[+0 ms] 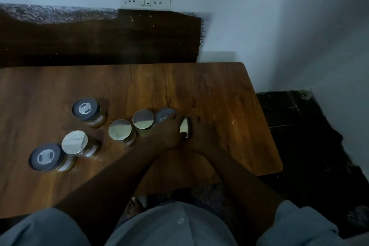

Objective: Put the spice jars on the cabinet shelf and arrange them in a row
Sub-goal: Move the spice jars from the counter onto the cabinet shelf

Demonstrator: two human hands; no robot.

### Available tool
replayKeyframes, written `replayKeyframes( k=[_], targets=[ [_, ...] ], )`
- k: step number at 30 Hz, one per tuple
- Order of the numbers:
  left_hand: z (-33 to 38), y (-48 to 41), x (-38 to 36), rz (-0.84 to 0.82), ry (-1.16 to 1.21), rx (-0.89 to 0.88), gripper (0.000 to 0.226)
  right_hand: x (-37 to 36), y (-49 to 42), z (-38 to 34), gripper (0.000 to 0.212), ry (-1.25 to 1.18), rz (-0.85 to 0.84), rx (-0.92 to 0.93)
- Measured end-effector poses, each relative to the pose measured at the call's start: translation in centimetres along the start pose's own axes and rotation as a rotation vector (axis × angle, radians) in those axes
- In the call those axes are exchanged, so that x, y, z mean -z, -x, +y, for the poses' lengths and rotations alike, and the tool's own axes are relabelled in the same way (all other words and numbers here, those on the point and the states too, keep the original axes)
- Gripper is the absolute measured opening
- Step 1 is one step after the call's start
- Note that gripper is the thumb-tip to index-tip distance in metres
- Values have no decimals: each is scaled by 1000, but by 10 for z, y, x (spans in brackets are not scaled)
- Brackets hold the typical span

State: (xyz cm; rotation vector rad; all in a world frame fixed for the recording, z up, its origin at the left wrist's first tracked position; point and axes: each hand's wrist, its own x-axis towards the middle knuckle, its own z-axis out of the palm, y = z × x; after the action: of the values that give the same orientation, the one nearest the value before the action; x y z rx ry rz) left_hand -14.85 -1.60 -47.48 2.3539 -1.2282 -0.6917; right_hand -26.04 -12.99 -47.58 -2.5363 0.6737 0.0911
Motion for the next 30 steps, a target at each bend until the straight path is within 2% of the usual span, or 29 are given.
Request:
replayKeyframes(
  k=[4, 7, 9, 12, 14, 16, 19, 23, 25, 27, 30],
  targets=[
    [13, -1, 30, 114, 94, -10, 67, 34, -8, -5, 101, -147, 21, -36],
    [32, -3, 69, 103, 355, -53, 56, 71, -13, -16, 106, -291, 113, 6],
    [49, -2, 96, 117, 555, -90, 45, 102, -16, -25, 100, -401, 185, 52],
    [68, 1, 136, 82, 858, -150, 46, 151, -18, -39, 84, -594, 278, 73],
    [76, 3, 161, 45, 938, -193, 46, 179, -19, -46, 77, -769, 331, 105],
    [85, 2, 184, 74, 892, -245, 50, 202, -21, -54, 74, -946, 323, 131],
    [103, -3, 212, 231, 816, -305, 51, 227, -24, -70, 61, -1074, 407, 163],
    [123, -12, 244, 441, 727, -318, 61, 247, -27, -91, 38, -973, 640, 171],
    [135, -16, 259, 577, 655, -320, 71, 259, -32, -101, 33, -939, 685, 165],
    [148, -20, 272, 745, 526, -316, 81, 274, -37, -114, 43, -959, 650, 189],
    [171, -30, 301, 943, 286, -313, 80, 304, -49, -138, 68, -951, 622, 254]
  ],
)
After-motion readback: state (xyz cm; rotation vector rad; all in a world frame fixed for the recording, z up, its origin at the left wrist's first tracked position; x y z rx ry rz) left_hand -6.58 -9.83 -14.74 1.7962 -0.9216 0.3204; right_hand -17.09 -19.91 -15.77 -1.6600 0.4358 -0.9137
